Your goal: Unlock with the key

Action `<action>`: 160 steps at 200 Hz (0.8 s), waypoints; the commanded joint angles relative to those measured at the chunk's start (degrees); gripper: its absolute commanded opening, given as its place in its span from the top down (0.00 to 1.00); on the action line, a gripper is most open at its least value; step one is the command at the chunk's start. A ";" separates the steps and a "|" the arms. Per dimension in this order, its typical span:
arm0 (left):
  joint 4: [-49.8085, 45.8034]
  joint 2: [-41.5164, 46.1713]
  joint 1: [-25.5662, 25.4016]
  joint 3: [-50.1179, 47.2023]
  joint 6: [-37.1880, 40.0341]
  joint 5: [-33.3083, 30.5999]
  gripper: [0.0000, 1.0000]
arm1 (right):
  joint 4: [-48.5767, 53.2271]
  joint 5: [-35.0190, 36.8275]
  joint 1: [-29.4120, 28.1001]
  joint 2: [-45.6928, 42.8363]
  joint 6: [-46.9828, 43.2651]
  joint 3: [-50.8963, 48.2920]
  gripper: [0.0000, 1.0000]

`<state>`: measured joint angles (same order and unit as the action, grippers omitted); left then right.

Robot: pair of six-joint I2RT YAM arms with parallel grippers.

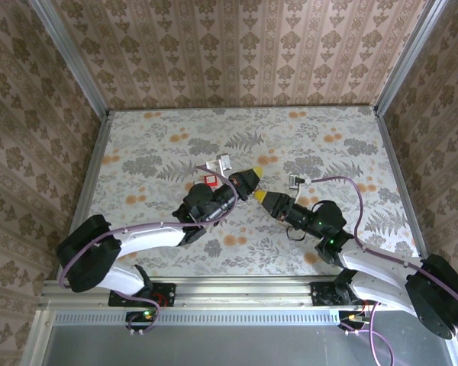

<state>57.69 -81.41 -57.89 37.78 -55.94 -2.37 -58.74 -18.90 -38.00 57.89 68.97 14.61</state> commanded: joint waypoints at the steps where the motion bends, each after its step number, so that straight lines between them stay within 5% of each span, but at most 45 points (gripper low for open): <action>1: 2.99 -1.42 -0.21 -0.16 -1.09 0.88 1.00 | -0.94 -1.19 -0.58 -1.16 -1.72 0.59 0.71; 160: 6.49 -3.66 -1.73 -1.91 -3.16 2.28 1.00 | 5.00 0.50 1.12 -5.77 -3.05 0.95 0.76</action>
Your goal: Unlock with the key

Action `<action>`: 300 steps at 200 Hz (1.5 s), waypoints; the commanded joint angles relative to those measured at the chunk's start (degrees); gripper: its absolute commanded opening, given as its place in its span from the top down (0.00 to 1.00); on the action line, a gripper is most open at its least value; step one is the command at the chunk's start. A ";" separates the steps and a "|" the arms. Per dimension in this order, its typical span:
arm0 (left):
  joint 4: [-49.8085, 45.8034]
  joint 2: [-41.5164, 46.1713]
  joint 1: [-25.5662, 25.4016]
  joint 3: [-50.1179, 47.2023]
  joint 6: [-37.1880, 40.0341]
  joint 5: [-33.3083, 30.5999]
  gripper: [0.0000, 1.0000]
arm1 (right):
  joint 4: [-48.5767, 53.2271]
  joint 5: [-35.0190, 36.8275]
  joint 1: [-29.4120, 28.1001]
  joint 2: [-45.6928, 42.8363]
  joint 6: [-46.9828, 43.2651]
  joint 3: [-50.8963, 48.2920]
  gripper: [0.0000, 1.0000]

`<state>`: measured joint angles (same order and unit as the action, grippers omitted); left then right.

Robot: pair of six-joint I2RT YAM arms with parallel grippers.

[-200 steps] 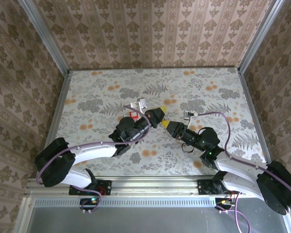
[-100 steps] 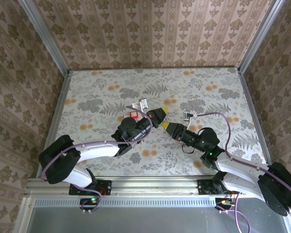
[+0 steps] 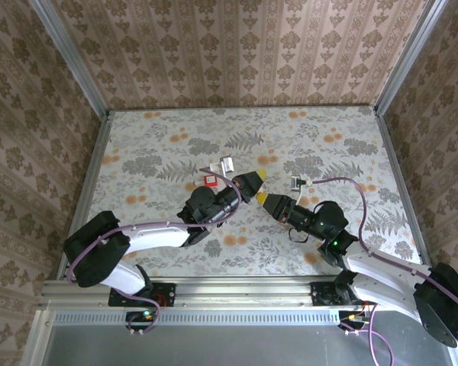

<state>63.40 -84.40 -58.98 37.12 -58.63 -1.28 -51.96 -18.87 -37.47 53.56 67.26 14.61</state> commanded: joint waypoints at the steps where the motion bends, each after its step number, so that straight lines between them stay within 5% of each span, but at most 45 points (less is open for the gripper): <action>1: 0.78 -0.67 -0.67 -1.30 -0.50 1.23 1.00 | -1.76 0.41 0.58 -1.44 -1.35 0.95 0.76; 54: 1.80 -0.90 -1.24 -2.10 -1.07 1.41 1.00 | -0.96 0.09 0.82 -0.79 -1.61 2.30 0.80; 135: 6.80 -2.40 -1.30 -5.54 -3.14 0.11 1.00 | -2.88 -1.52 0.82 1.63 -0.79 3.23 1.00; 171: 2.79 2.31 2.12 -9.09 -4.20 0.71 0.39 | 13.99 -1.26 0.82 -2.71 -5.61 6.13 1.00; 185: -7.06 8.72 4.66 -9.06 -2.23 1.78 0.10 | 23.05 -0.65 0.86 -4.79 -8.18 7.70 1.00; 194: -17.73 14.04 6.34 -7.66 0.58 2.56 0.03 | 30.44 0.13 0.99 -6.13 -10.43 9.12 1.00; 223: -62.21 28.41 11.66 4.22 16.54 -3.05 0.00 | 55.58 4.99 1.39 -8.16 -18.67 16.03 1.00; 238: -75.79 29.31 17.12 10.55 24.53 0.84 0.00 | 63.33 6.01 1.53 -6.97 -21.95 18.97 1.00; 261: -94.01 23.96 24.75 19.77 35.23 8.42 0.00 | 70.15 6.80 1.53 -3.70 -25.40 22.33 1.00; 300: -114.50 8.56 25.32 30.77 50.95 5.99 0.00 | 74.68 7.41 1.53 -0.83 -28.61 26.01 1.00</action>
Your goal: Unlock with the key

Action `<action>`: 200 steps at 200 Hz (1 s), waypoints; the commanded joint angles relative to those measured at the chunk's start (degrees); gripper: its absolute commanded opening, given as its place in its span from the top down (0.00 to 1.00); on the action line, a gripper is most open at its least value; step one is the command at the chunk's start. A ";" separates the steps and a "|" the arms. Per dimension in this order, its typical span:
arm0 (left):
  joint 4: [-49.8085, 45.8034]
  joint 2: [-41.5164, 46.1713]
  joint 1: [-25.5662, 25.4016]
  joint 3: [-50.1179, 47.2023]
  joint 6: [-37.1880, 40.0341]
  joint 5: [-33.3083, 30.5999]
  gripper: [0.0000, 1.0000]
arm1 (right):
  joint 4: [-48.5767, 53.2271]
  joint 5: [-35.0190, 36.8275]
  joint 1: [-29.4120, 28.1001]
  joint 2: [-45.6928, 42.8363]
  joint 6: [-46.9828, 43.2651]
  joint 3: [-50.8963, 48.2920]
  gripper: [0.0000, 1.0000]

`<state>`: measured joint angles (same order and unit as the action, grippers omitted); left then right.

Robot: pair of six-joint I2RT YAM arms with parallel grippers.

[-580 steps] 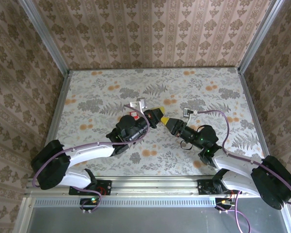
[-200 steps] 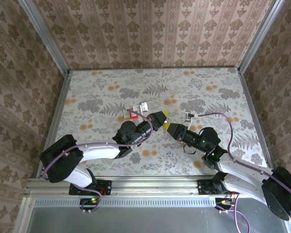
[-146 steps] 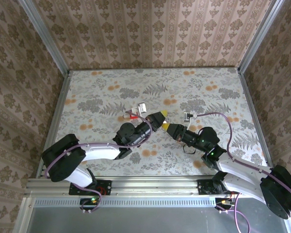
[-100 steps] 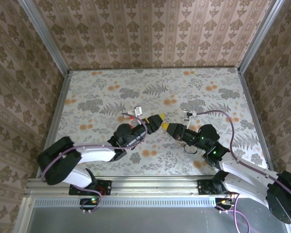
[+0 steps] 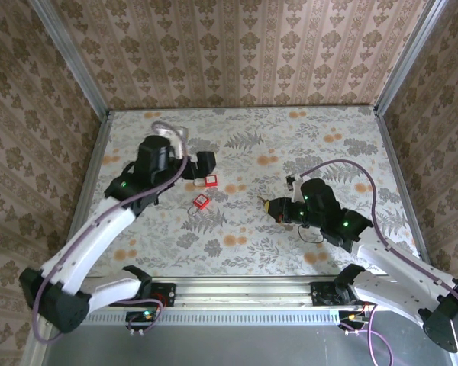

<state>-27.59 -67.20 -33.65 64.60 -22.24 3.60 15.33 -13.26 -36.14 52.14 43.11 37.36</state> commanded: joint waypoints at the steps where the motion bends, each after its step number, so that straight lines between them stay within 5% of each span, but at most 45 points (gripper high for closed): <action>1: -23.71 -9.00 -0.01 3.41 14.75 1.00 0.00 | 7.41 1.77 0.19 0.59 -4.49 3.33 1.00; 84: -22.83 -29.14 0.69 4.56 21.22 -2.12 0.24 | 7.72 0.70 0.19 0.78 -5.35 4.18 1.00; 200: -19.35 -38.59 2.76 7.12 23.04 -3.28 0.35 | 2.33 -1.34 0.28 -1.47 -4.10 0.17 1.00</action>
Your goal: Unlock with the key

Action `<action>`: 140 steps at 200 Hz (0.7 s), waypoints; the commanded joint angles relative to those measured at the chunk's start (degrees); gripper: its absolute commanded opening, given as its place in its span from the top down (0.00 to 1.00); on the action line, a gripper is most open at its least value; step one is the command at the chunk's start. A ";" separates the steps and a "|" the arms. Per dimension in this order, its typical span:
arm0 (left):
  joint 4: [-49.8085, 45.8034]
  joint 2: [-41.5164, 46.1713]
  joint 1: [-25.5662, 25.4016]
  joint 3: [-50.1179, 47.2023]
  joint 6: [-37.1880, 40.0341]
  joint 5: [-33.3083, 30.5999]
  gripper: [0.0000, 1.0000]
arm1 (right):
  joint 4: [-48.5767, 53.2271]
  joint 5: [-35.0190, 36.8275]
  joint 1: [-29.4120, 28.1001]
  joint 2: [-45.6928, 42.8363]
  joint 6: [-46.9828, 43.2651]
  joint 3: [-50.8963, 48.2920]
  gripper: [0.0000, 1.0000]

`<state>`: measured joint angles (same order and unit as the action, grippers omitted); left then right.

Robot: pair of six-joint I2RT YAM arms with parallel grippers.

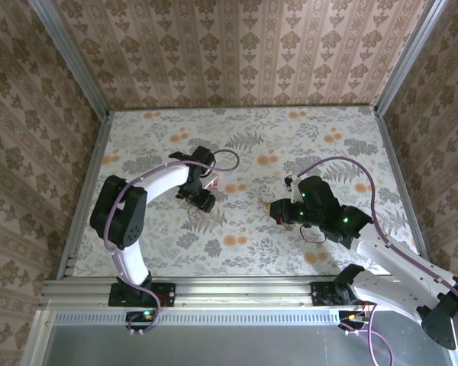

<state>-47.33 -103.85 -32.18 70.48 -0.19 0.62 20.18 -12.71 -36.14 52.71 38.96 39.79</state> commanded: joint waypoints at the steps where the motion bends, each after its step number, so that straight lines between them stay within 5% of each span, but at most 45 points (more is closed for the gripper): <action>1: 0.39 -2.04 1.36 1.28 0.98 -0.24 0.35 | -2.65 -1.93 0.28 -2.10 0.10 -2.34 1.00; 77: 1.77 -5.34 1.77 1.33 1.05 2.65 0.42 | -2.08 -1.89 0.54 -4.44 0.45 -3.05 1.00; 140: 1.80 -6.30 1.69 1.71 2.65 3.94 0.59 | -1.03 -2.06 0.54 -4.51 -0.36 -2.13 1.00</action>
<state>-45.28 -108.77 -30.41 71.42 0.69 2.20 19.31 -13.91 -35.88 49.10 39.16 36.84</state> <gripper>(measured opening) 0.445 0.060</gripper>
